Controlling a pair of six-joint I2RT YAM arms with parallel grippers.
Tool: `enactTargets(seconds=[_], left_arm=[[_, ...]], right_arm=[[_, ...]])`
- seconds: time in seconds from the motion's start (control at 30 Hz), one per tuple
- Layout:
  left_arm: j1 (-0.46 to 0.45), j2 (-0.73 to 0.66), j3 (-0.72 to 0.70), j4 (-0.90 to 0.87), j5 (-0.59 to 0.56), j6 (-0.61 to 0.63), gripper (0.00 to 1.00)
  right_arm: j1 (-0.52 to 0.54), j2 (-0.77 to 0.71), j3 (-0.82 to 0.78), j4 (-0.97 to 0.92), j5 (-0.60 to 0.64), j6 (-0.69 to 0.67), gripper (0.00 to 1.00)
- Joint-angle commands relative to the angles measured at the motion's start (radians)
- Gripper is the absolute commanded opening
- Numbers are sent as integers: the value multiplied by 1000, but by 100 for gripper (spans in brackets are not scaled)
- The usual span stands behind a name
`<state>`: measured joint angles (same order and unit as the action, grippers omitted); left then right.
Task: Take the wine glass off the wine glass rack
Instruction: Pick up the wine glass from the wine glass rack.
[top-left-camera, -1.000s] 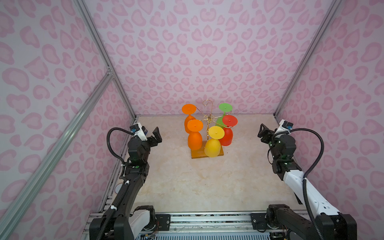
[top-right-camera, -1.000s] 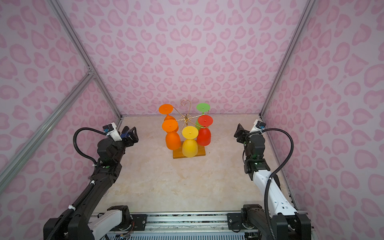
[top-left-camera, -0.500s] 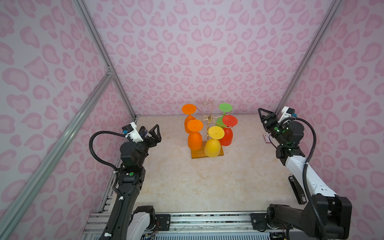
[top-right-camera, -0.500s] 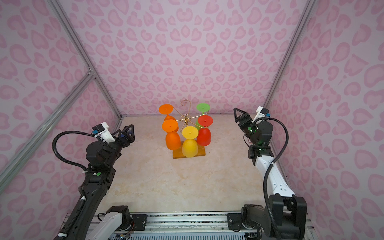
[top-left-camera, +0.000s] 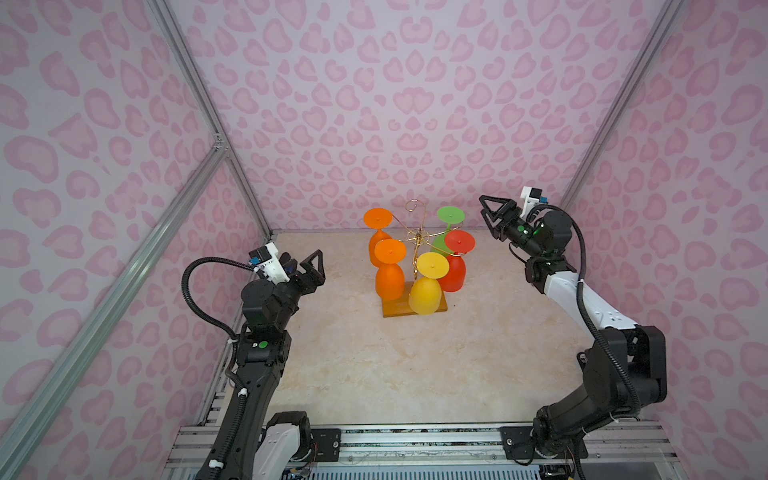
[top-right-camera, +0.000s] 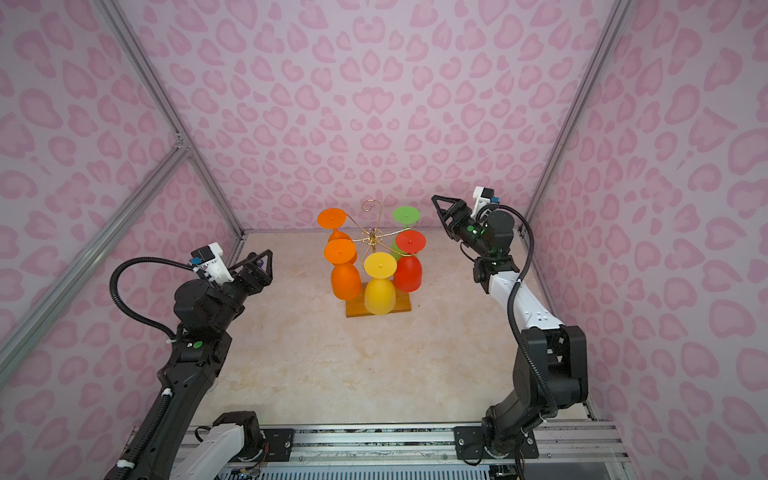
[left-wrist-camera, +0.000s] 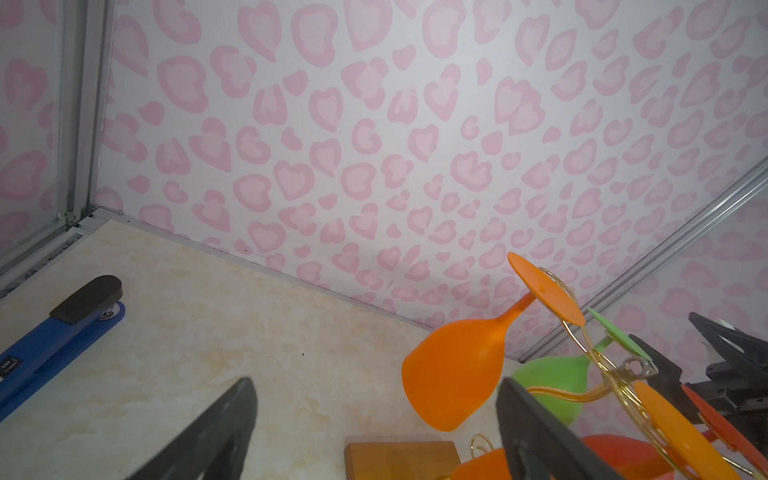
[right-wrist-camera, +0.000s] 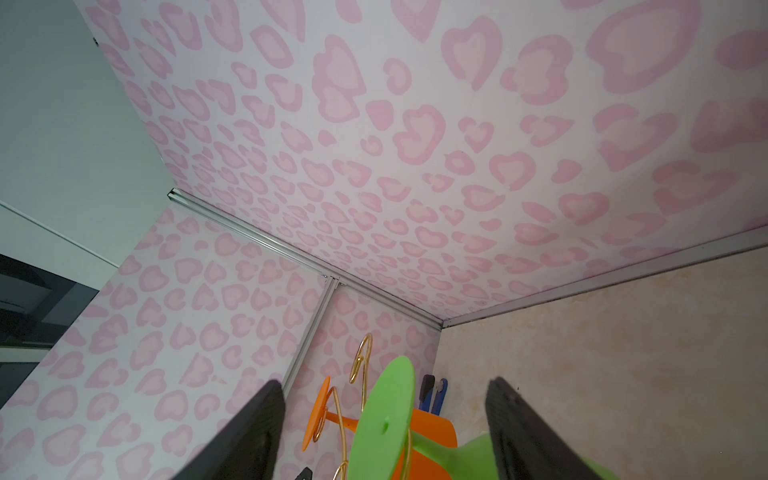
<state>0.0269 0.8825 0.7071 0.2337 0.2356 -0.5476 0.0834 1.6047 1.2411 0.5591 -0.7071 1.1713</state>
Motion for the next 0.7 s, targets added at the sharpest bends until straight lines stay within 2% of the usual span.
enactTargets(seconds=[0.0, 0.27, 0.6, 0.67], left_arm=[[2, 7, 15, 15, 10, 10, 92], [1, 13, 17, 16, 14, 13, 92], [1, 10, 12, 10, 12, 24, 92], [1, 9, 10, 9, 8, 26, 92]], right_arm=[[20, 24, 33, -67, -9, -64, 75], [57, 76, 78, -105, -11, -87, 73], [92, 98, 116, -154, -18, -109, 55], [95, 98, 120, -170, -19, -116, 55]])
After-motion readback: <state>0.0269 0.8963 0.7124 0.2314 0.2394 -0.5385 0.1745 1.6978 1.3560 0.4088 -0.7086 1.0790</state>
